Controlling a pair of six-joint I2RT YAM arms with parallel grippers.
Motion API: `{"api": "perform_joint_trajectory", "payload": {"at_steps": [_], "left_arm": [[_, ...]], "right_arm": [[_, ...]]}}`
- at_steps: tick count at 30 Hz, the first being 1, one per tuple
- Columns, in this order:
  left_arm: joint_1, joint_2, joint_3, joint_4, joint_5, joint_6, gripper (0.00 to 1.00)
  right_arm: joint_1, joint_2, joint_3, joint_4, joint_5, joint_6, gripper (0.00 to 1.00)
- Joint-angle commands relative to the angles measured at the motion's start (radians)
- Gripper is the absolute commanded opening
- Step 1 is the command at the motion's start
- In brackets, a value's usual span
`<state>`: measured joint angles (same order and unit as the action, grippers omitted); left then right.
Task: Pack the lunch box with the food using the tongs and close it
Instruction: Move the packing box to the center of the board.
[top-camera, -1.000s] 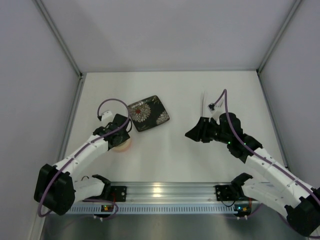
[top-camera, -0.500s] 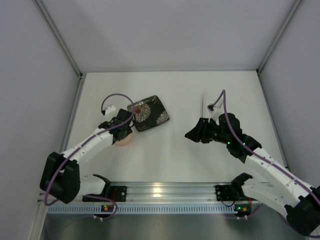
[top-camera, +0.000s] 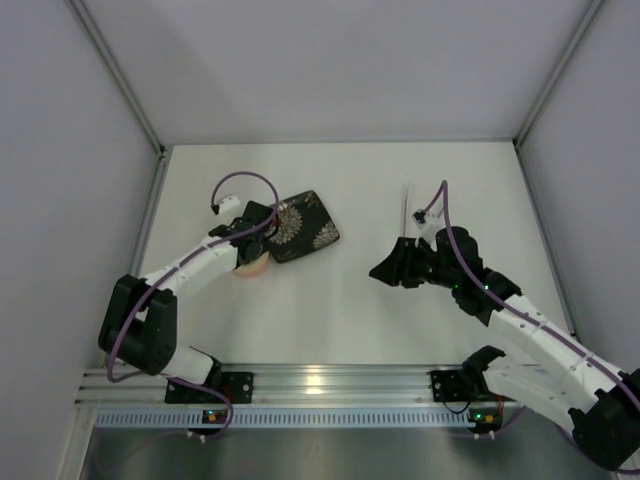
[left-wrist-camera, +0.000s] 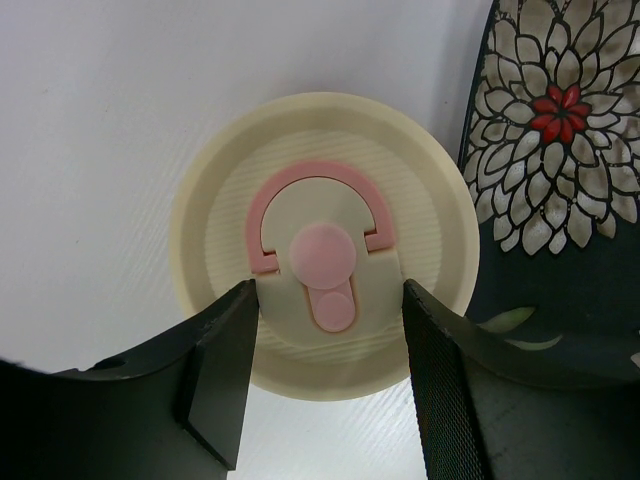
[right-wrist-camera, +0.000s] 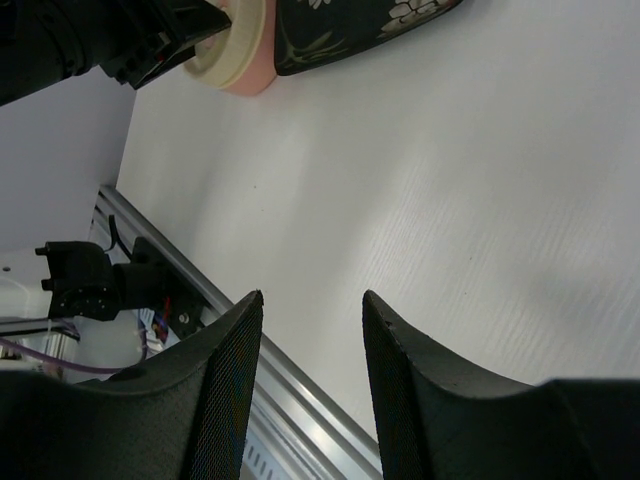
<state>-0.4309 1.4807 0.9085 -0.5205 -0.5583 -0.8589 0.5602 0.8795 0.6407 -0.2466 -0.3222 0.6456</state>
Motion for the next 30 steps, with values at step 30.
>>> {"api": "perform_joint_trajectory", "payload": {"at_steps": [30], "left_arm": [[0.115, -0.075, -0.028, -0.207, 0.236, 0.162, 0.71]], "right_arm": [[-0.005, 0.044, 0.040, 0.052, -0.025, -0.027, 0.45]]}}
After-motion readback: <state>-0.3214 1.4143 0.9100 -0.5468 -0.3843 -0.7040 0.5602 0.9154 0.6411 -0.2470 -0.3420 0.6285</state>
